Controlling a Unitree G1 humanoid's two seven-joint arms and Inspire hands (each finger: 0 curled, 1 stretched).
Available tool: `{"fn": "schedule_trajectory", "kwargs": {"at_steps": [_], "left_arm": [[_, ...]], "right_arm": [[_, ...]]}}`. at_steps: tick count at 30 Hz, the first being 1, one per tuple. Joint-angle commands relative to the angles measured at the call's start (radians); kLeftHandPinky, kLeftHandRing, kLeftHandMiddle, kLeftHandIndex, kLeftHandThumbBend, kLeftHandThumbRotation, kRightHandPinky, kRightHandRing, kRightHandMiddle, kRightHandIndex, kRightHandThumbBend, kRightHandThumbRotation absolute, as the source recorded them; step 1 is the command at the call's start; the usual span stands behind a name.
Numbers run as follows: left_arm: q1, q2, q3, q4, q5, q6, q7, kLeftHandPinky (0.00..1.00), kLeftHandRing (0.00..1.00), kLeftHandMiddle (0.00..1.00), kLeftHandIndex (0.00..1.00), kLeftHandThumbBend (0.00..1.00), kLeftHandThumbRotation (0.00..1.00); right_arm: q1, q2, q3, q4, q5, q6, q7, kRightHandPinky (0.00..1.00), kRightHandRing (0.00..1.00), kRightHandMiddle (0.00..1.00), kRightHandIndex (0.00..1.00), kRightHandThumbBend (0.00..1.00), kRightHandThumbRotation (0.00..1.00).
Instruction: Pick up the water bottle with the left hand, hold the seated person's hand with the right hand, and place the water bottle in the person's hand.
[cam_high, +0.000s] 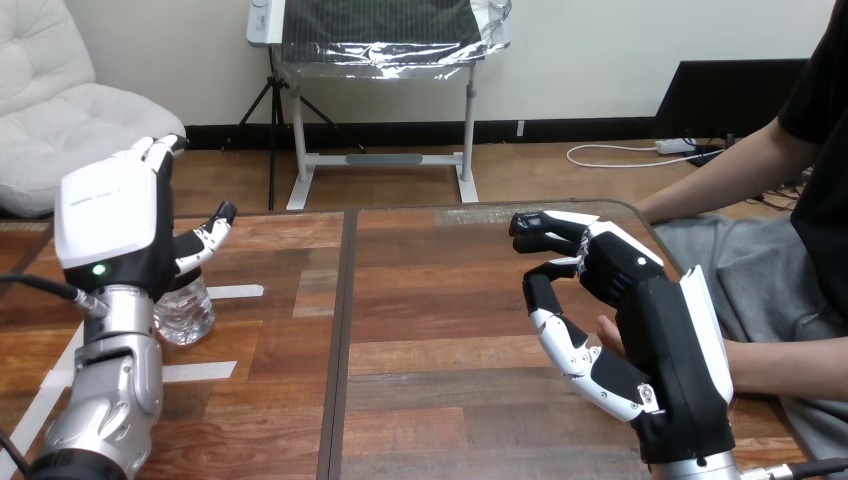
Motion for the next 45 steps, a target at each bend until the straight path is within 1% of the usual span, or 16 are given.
{"fn": "schedule_trajectory", "kwargs": {"at_steps": [1, 9, 14, 21, 27, 31, 34, 39, 42, 45], "left_arm": [[-0.081, 0.025, -0.025, 0.021, -0.003, -0.001, 0.009, 0.77, 0.83, 0.86, 0.83, 0.49, 0.59], [-0.088, 0.023, -0.042, 0.046, -0.007, 0.021, 0.016, 0.78, 0.83, 0.86, 0.82, 0.50, 0.60], [-0.092, 0.020, -0.046, 0.065, -0.018, 0.027, 0.009, 0.77, 0.82, 0.85, 0.82, 0.50, 0.58], [-0.098, 0.019, -0.054, 0.087, -0.035, 0.027, 0.002, 0.75, 0.82, 0.84, 0.81, 0.51, 0.57], [-0.106, 0.014, -0.058, 0.105, -0.055, 0.040, -0.033, 0.74, 0.82, 0.85, 0.81, 0.51, 0.58], [-0.112, 0.010, -0.060, 0.112, -0.066, 0.062, -0.075, 0.74, 0.82, 0.86, 0.81, 0.50, 0.60], [-0.115, 0.007, -0.061, 0.113, -0.073, 0.075, -0.092, 0.74, 0.83, 0.86, 0.81, 0.50, 0.60], [-0.121, 0.003, -0.062, 0.125, -0.088, 0.083, -0.112, 0.71, 0.82, 0.86, 0.81, 0.51, 0.55], [-0.127, 0.002, -0.062, 0.150, -0.098, 0.076, -0.111, 0.69, 0.80, 0.85, 0.80, 0.52, 0.51], [-0.129, -0.001, -0.060, 0.154, -0.108, 0.081, -0.123, 0.67, 0.79, 0.85, 0.80, 0.52, 0.48]], "right_arm": [[-0.055, -0.003, -0.009, -0.025, 0.005, -0.002, 0.000, 0.56, 0.70, 0.74, 0.67, 0.29, 0.08], [-0.049, -0.009, -0.011, -0.035, 0.018, 0.003, 0.008, 0.57, 0.72, 0.75, 0.68, 0.29, 0.09], [-0.048, -0.015, -0.013, -0.037, 0.022, 0.004, 0.014, 0.57, 0.72, 0.76, 0.68, 0.29, 0.09], [-0.050, -0.017, -0.017, -0.037, 0.018, 0.000, 0.018, 0.57, 0.72, 0.76, 0.68, 0.29, 0.09], [-0.052, -0.020, -0.018, -0.035, 0.016, -0.002, 0.021, 0.57, 0.72, 0.75, 0.68, 0.29, 0.09], [-0.052, -0.022, -0.020, -0.039, 0.013, 0.004, 0.022, 0.57, 0.72, 0.75, 0.68, 0.29, 0.09], [-0.053, -0.023, -0.020, -0.039, 0.015, 0.004, 0.024, 0.58, 0.72, 0.75, 0.68, 0.29, 0.10], [-0.052, -0.024, -0.021, -0.044, 0.016, 0.010, 0.026, 0.57, 0.71, 0.74, 0.67, 0.30, 0.11], [-0.053, -0.025, -0.017, -0.043, 0.032, 0.010, 0.032, 0.57, 0.71, 0.74, 0.67, 0.30, 0.12], [-0.056, -0.029, -0.020, -0.041, 0.021, 0.002, 0.029, 0.57, 0.70, 0.74, 0.67, 0.30, 0.12]]}}
